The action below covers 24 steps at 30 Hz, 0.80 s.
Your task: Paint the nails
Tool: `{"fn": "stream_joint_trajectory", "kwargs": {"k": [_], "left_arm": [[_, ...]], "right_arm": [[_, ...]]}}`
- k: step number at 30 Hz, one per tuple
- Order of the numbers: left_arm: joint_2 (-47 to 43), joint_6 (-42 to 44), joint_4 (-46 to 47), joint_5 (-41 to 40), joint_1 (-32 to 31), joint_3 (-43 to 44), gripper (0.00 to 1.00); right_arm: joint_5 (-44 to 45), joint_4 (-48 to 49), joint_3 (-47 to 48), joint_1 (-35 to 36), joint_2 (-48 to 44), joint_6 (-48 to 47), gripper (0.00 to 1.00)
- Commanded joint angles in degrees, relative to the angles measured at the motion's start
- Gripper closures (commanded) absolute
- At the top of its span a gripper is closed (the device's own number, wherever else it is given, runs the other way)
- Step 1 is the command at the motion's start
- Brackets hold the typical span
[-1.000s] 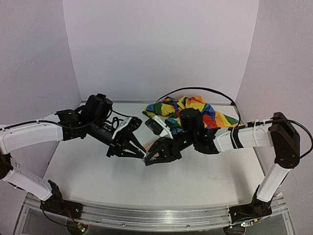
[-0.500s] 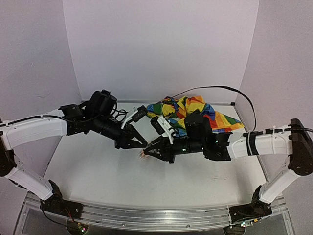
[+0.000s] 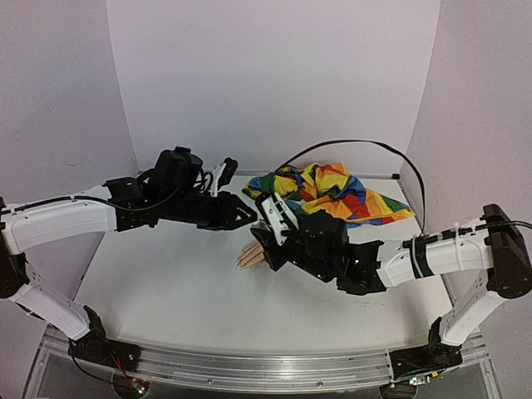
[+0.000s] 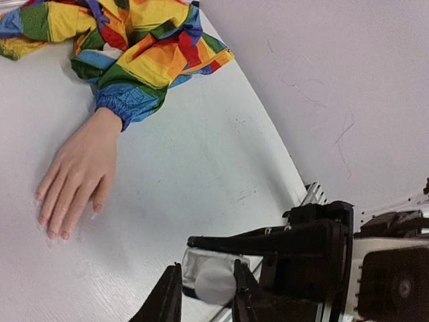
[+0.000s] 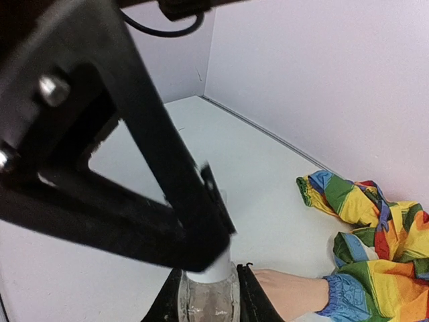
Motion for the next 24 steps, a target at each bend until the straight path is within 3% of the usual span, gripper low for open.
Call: {"fn": "stream_joint_trajectory", "kwargs": {"k": [1,3,7,9,14,18,24], "left_arm": [[-5.4,0.0,1.5,-6.5,2.1,-0.6,0.49],[-7.1,2.7,5.0,-4.0,2.1,-2.0,0.37],[-9.7,8.7,11.4,2.4,2.1,-4.5,0.29],[-10.5,10.8,17.0,8.8,2.1,-6.7,0.28],[-8.5,10.1,31.1,27.2,2.0,-8.2,0.27],[-5.5,7.5,36.9,33.5,1.7,-6.7,0.27],[-2.5,7.0,38.7,37.2,0.0,-4.6,0.35]], "right_arm": [[0.4,3.2,-3.2,-3.4,-6.7,2.6,1.00],[-6.8,2.0,-4.1,-4.0,-9.4,4.1,1.00],[-26.6,-1.8,-4.6,-9.0,-13.5,10.9,1.00],[-44.0,-1.2,-4.9,-13.8,-14.4,17.1,1.00],[-67.6,2.2,-1.4,-17.9,-11.2,27.2,1.00],[-79.7,12.7,0.7,-17.9,-7.2,37.0,1.00],[-82.2,25.3,-0.1,-17.8,-4.5,45.5,1.00]]}}
